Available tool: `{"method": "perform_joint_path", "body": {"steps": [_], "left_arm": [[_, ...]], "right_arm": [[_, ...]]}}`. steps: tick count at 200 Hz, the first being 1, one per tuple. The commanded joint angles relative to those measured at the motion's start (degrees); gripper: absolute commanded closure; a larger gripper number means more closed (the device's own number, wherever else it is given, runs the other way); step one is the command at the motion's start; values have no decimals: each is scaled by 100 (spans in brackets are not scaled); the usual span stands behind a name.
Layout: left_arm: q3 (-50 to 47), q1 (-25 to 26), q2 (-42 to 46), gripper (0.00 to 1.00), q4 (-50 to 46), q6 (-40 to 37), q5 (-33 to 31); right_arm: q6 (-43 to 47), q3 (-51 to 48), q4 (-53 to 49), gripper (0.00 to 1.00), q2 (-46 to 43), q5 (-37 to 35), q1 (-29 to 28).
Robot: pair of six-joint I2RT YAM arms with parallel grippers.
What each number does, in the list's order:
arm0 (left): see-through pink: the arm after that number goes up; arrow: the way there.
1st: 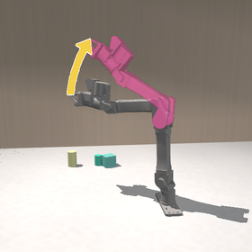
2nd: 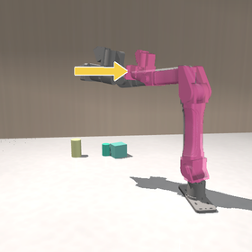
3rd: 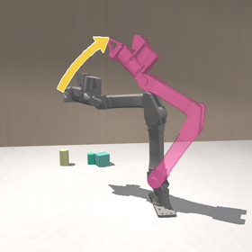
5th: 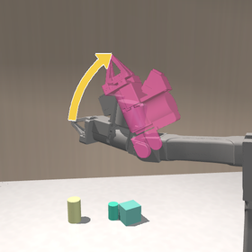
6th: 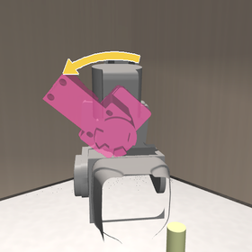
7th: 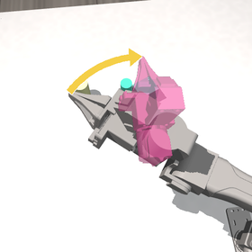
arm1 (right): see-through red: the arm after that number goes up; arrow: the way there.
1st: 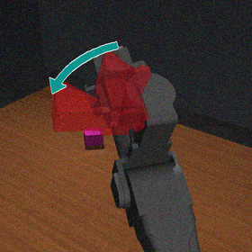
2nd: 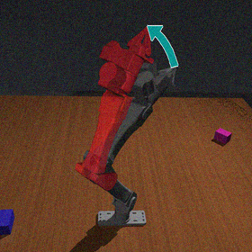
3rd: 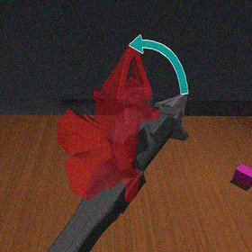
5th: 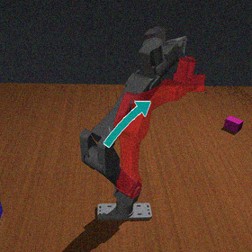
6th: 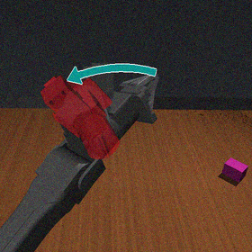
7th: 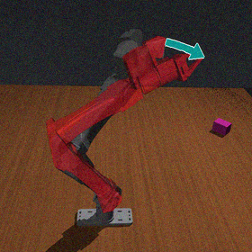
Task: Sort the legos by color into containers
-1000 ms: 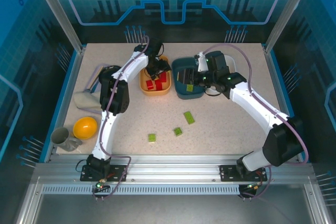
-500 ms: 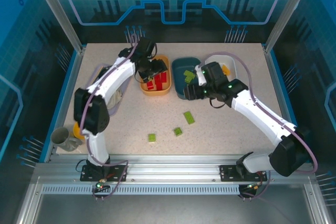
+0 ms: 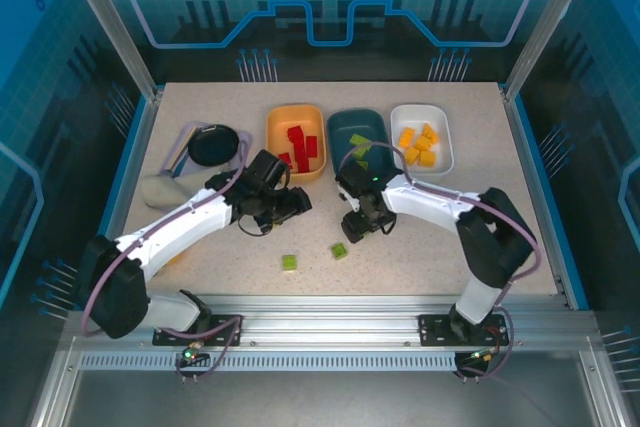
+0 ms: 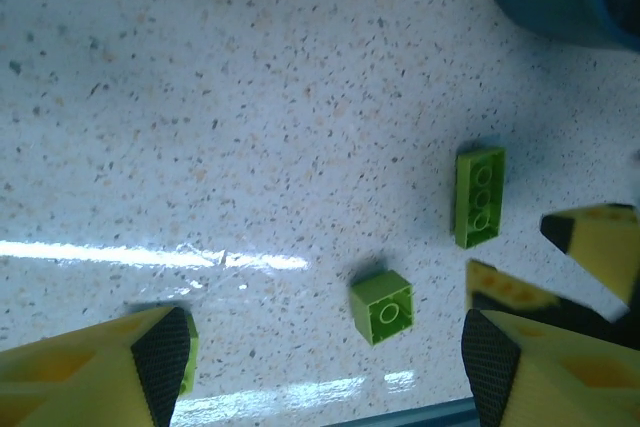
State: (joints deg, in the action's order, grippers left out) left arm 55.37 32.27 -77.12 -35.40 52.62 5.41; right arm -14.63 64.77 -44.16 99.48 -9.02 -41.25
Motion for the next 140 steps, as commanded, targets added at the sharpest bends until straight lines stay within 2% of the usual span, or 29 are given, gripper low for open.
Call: {"method": "perform_joint_path", "body": {"steps": [1,26,66,91,118,140], "left_arm": [[-207,41,321,24,257,204,-47],[-219,66,415,24,218,205,-126],[-220,177,408,24,282,206,-174],[-186,233,402,24,319,179,-189],[-83,256,381,24,280,118,-226],[87,330,374,24,221,57,-356]], "right_arm": [[-91,219,-81,32,267,-58,-32],[-110,289,29,37,505,-90,-31],[-123,326,166,54,814,-221,4],[-136,325,258,62,894,-225,20],[-186,309,263,70,677,-273,21],[-282,315,193,72,87,-418,53]]}}
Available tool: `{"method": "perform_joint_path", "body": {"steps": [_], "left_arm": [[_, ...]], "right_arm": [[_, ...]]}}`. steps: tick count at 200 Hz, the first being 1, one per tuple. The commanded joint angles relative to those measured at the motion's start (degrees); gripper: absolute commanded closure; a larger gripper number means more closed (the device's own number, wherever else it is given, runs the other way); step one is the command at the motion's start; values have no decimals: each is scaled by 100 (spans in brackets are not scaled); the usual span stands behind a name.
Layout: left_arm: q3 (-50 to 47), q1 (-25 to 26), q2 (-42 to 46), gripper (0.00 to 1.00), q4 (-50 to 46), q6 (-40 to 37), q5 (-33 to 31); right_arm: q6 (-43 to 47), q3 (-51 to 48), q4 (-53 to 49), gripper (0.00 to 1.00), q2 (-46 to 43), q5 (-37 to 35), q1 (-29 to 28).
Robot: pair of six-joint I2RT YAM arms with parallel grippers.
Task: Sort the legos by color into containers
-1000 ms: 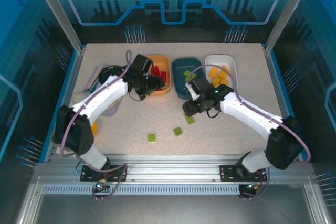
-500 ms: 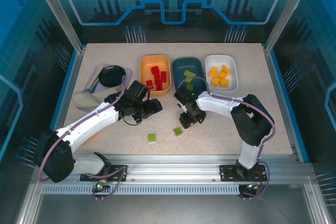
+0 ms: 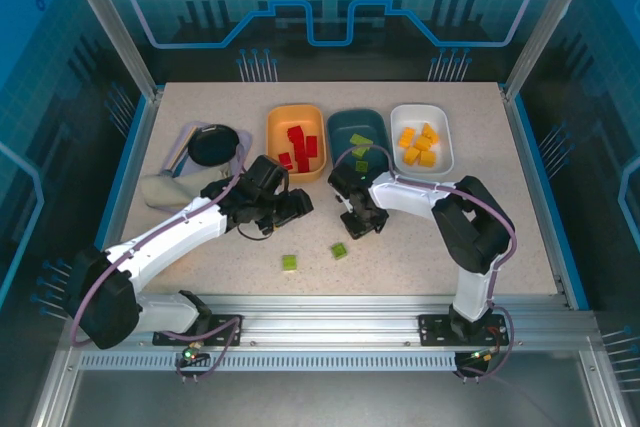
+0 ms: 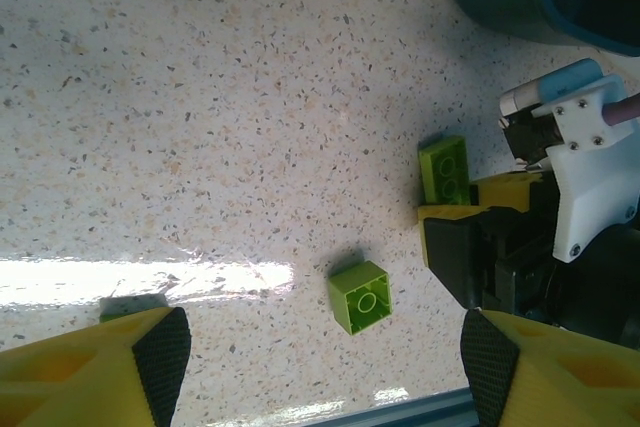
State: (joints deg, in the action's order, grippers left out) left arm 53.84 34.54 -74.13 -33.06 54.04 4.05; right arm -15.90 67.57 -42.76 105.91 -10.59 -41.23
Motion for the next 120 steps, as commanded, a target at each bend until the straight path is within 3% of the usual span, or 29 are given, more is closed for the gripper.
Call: {"method": "perform_joint_path", "body": {"steps": [1,30,51,120], "left_arm": [[245,104,74,25,-15,-90,-225],[560,195,25,25,-178,-191,-508],[793,210,-4,25,-301,-244,-766],[1236,203,-295,25,-476,-358,-977]], "right_arm": [[-162,45,46,72,-572,-265,57],[-327,371,-72,71,-1150,-125,462],[-369,878,-39,71,-1078,282,891],[-429,3557,-565,71,1143,1494,1730]]}}
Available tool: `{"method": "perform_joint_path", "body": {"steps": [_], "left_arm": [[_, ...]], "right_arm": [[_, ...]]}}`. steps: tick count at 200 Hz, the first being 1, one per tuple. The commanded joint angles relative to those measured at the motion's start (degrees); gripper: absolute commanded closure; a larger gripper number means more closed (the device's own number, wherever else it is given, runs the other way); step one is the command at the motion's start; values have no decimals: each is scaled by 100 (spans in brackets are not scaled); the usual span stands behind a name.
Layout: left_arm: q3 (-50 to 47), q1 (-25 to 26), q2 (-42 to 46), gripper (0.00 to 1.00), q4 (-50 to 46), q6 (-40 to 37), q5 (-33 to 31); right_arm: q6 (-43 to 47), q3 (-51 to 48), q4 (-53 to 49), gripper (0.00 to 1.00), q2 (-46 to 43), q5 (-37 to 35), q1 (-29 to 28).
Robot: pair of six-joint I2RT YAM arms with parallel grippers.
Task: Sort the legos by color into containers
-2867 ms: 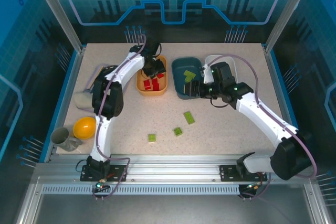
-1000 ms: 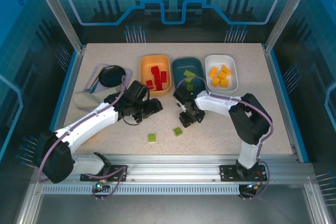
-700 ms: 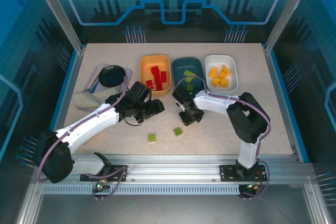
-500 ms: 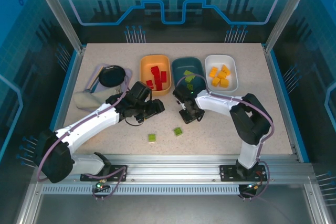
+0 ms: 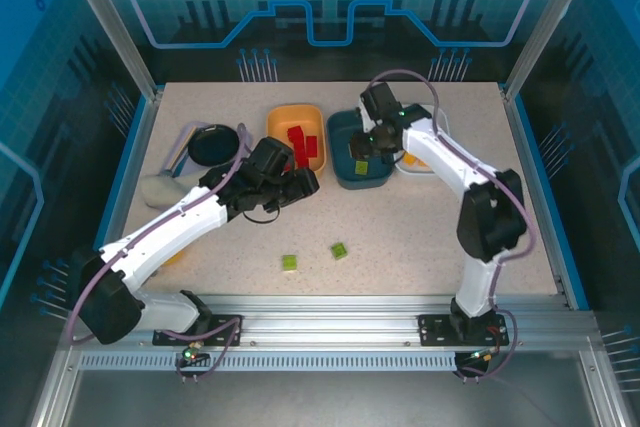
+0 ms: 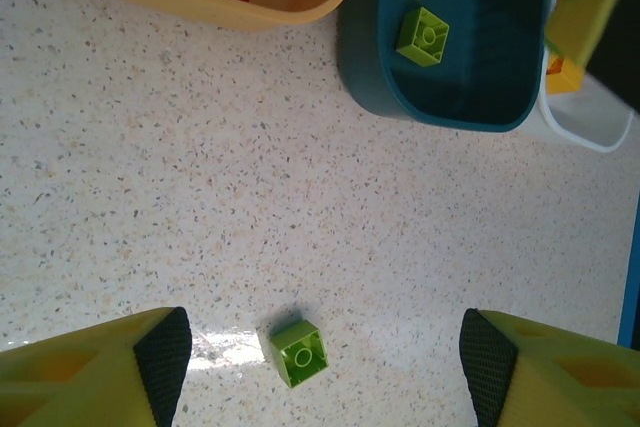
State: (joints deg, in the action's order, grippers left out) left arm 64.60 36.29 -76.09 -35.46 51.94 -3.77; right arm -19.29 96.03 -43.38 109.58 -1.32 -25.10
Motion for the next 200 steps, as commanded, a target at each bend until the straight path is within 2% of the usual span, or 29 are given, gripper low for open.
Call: {"method": "perform_joint_path", "body": {"steps": [1,44,93,120,151,200], "left_arm": [[164,27,-99,25,-239,-149,-194],[41,34,52,25,-394,-66,-273],[-58,31,19,25,-613,47,-201],[-66,34,-80,25,-787,82,-164],[-35,22,-142,25,-982,63,-187],[-4,42,-536,26,-885,78,393]], "right_arm": [[-91,748,-513,71,824,578,123],[-275,1729,-848,68,1879,786,166],[-270,1810,-926,47,1964,850,167],[-233,1617,-886,44,1541,719,164],[-208,887,-456,45,542,421,100],[-39,-1575,815,45,-1544,-83,-314]]}}
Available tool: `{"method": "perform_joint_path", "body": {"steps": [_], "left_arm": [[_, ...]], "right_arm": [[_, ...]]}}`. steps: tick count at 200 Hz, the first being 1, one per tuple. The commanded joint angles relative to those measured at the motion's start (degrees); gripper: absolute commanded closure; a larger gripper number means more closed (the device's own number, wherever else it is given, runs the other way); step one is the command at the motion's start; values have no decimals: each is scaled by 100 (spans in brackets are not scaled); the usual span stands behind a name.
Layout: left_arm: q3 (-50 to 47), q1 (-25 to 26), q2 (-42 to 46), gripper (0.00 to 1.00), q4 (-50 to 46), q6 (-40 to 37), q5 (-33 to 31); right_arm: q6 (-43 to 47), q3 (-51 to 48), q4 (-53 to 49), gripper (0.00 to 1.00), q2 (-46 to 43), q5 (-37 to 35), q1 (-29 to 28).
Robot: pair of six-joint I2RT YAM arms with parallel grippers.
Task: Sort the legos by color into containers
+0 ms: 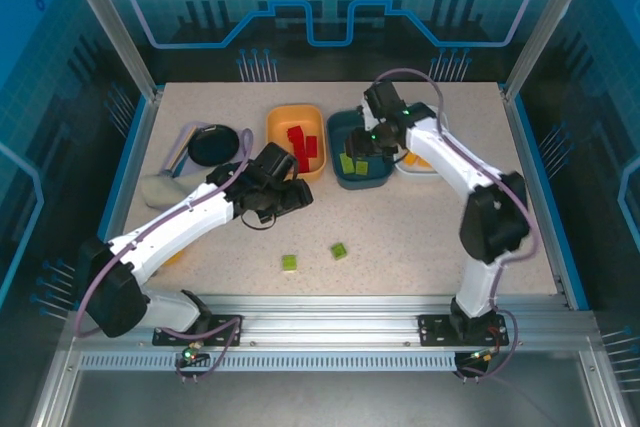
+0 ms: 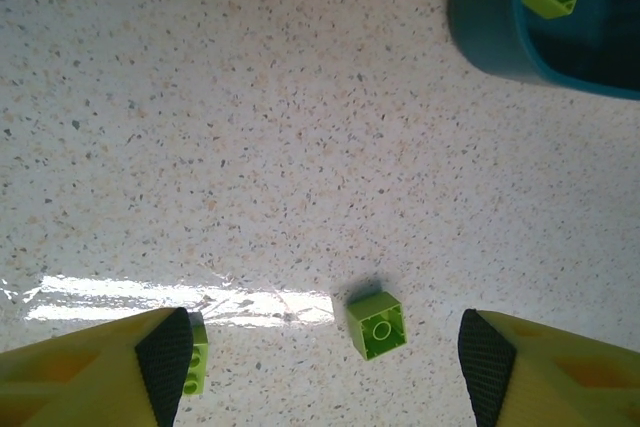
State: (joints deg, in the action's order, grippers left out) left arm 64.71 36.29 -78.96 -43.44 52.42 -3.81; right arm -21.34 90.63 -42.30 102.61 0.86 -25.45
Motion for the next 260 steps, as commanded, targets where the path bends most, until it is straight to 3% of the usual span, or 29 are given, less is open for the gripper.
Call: {"method": "perform_joint_path", "body": {"steps": [1,24,47,65,104,147,167,215,260], "left_arm": [[-8,43,-268,26,-78,31,407],[306,81,-1001,26,-161,142,1232],[1061,320,-2201,26,-1066,56,1877],[1473,580,-2797,25,-1420,34,2065],[1766,855,-3423,22,-1133,733,2424],[1883,1038,-3818,23,-854,1235,2361],[1913,1038,-3982,32,-812,1235,2279],[1988,1055,-4006,67,-633,1220,1985],[2595,1009,-3381,71,-997,855,1128]], "right_arm": [[170,-1094,737,45,-896,-304,-286],[427,-2331,1242,45,-1919,-352,-606],[585,-3121,1114,44,-2674,-354,-891],[622,-3591,916,43,-3231,-316,-1072],[489,-4361,449,41,-4358,-166,-1326],[307,-4673,0,41,-5175,-223,-1375],[305,-4654,-6,39,-5286,-243,-1394],[350,-4554,-68,39,-5250,-252,-1386],[304,-4382,-51,38,-5405,-622,-1222]]}}
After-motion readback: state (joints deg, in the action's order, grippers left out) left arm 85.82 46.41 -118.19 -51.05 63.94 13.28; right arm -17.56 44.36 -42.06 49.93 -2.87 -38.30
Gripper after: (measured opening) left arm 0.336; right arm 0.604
